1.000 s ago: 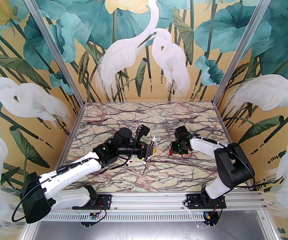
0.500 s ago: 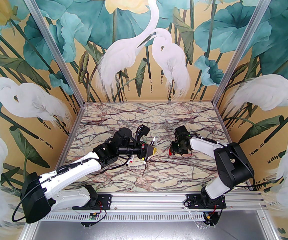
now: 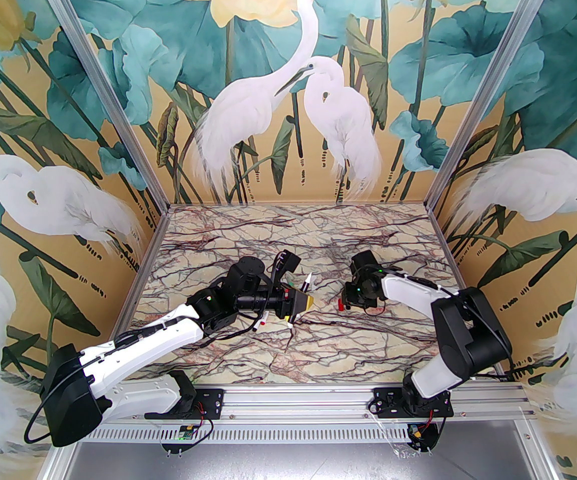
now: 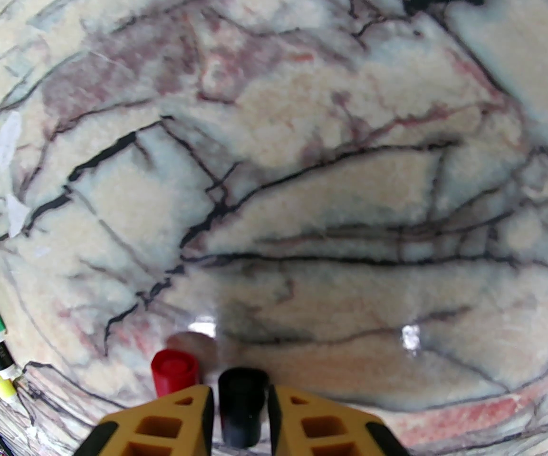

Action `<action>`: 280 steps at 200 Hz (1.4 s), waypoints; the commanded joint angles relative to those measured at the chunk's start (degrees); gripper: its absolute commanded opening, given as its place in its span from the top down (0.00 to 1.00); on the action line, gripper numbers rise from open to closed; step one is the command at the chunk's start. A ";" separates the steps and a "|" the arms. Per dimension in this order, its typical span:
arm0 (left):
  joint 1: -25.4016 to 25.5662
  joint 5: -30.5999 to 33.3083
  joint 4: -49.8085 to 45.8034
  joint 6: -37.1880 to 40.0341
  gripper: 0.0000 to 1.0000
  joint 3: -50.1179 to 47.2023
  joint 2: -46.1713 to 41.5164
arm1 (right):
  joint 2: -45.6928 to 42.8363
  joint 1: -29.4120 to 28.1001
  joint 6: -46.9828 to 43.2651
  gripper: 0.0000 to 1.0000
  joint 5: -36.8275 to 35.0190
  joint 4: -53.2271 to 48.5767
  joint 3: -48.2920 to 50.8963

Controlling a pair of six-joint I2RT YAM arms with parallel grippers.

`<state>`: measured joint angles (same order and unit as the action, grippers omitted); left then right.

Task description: Open the pen caps

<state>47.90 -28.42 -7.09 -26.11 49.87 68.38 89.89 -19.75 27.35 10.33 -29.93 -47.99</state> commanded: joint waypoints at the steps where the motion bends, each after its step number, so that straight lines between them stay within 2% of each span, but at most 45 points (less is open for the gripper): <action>1: -0.24 -0.89 0.95 -0.21 0.95 -0.38 0.35 | -3.26 0.24 0.49 0.71 -0.79 -1.92 -0.88; 24: -0.24 1.18 -0.53 0.23 0.95 -0.34 0.00 | -6.92 0.13 0.83 0.70 0.02 -3.18 -0.70; 48: -0.26 7.60 -5.17 1.16 0.96 0.35 -0.11 | -12.28 0.06 1.50 0.67 1.75 -3.25 0.58; 69: -0.48 14.94 -10.30 1.54 0.96 1.10 -0.07 | -19.09 -0.02 2.73 0.59 3.96 -2.17 2.13; 91: -1.97 19.74 -13.47 0.30 0.96 1.42 -0.15 | -26.21 -0.02 3.76 0.50 5.37 -1.36 3.46; 117: -4.42 22.96 -15.79 0.49 0.96 1.62 -0.51 | -33.18 0.05 4.07 0.31 7.65 -0.84 4.21; 134: -6.52 24.72 -18.56 0.96 0.96 2.76 0.72 | -37.47 -0.03 4.11 0.11 10.07 0.31 5.13; 147: -8.21 26.46 -20.01 1.43 0.96 3.18 1.92 | -40.29 -0.03 4.38 0.00 11.64 1.25 5.78; 187: -13.98 28.20 -18.45 3.06 0.97 0.91 4.10 | -45.63 -0.01 4.87 0.01 13.22 2.59 6.72; 224: -15.68 31.01 -15.94 4.68 0.96 -1.55 6.00 | -48.87 -0.03 6.99 0.01 13.62 6.57 9.51; 280: -18.43 30.39 -15.36 5.81 0.96 -2.69 10.46 | -49.84 -0.03 7.13 0.01 18.38 9.04 10.76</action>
<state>30.30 0.38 -23.55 -22.04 47.59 77.14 40.80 -19.75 34.30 25.80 -23.07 -37.54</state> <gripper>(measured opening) 0.185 0.993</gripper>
